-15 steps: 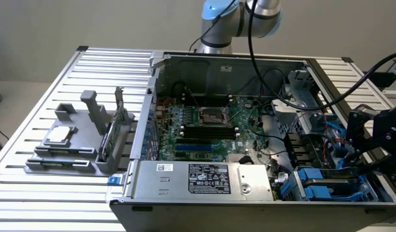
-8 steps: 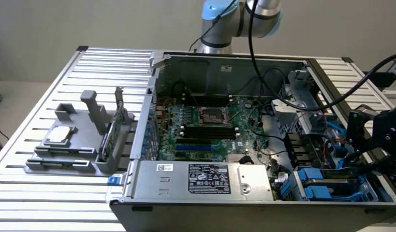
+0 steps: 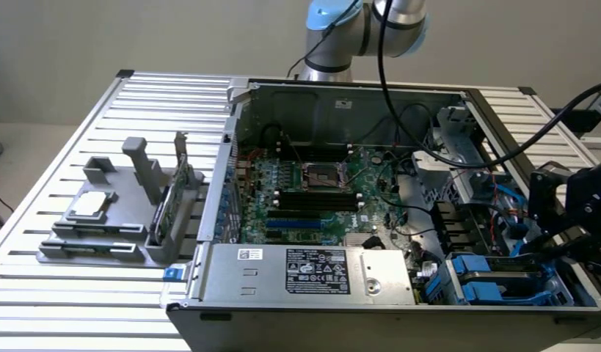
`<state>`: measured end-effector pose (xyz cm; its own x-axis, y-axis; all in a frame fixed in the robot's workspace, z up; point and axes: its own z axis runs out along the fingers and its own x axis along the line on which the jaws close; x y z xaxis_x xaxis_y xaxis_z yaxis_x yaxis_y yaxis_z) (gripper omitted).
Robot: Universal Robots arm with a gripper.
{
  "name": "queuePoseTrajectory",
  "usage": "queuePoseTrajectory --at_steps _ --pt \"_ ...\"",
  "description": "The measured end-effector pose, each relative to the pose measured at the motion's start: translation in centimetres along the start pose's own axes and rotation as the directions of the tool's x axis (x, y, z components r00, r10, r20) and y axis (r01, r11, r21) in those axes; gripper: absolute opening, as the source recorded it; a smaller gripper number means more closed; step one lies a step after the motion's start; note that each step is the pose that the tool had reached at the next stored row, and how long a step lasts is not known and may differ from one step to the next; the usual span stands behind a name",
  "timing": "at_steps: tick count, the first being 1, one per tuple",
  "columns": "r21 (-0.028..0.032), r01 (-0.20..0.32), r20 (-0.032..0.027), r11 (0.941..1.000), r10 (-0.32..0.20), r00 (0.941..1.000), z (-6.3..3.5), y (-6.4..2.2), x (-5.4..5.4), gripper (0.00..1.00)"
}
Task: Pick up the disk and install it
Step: 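Insert the first disk wire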
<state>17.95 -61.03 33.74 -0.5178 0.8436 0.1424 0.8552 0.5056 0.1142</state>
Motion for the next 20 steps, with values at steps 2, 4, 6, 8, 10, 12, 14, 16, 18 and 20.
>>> queuePoseTrajectory --at_steps 2,4,6,8,10,12,14,16,18,20 --pt "-0.0002 -0.003 0.0004 1.0 0.003 1.0 0.01 0.02 -0.01 0.24" --pt "-0.0003 -0.006 0.0006 1.0 0.006 1.0 0.02 0.04 -0.03 0.18" --pt "-0.0007 -0.01 0.0004 1.0 0.01 1.0 0.03 0.05 -0.04 0.18" --pt "-0.0019 -0.012 -0.0016 0.9999 0.012 0.9999 0.03 0.04 -0.07 0.18" --pt "-0.0031 -0.013 -0.0045 0.9999 0.013 0.9999 0.01 0.03 -0.09 0.18" --pt "-0.0035 -0.013 -0.0079 0.9999 0.013 0.9999 -0.03 0.02 -0.1 0.18" --pt "-0.0031 -0.014 -0.0112 0.9999 0.014 0.9998 -0.12 0.01 -0.1 0.18" --pt "-0.0017 -0.014 -0.0142 0.9999 0.014 0.9998 -0.24 0.01 -0.09 0.18" --pt "0.0015 -0.015 -0.0169 0.9999 0.015 0.9997 -0.36 -0.03 -0.09 0.18" --pt "0.0082 -0.017 -0.0208 0.9998 0.017 0.9996 -0.4 -0.17 -0.07 0.18"
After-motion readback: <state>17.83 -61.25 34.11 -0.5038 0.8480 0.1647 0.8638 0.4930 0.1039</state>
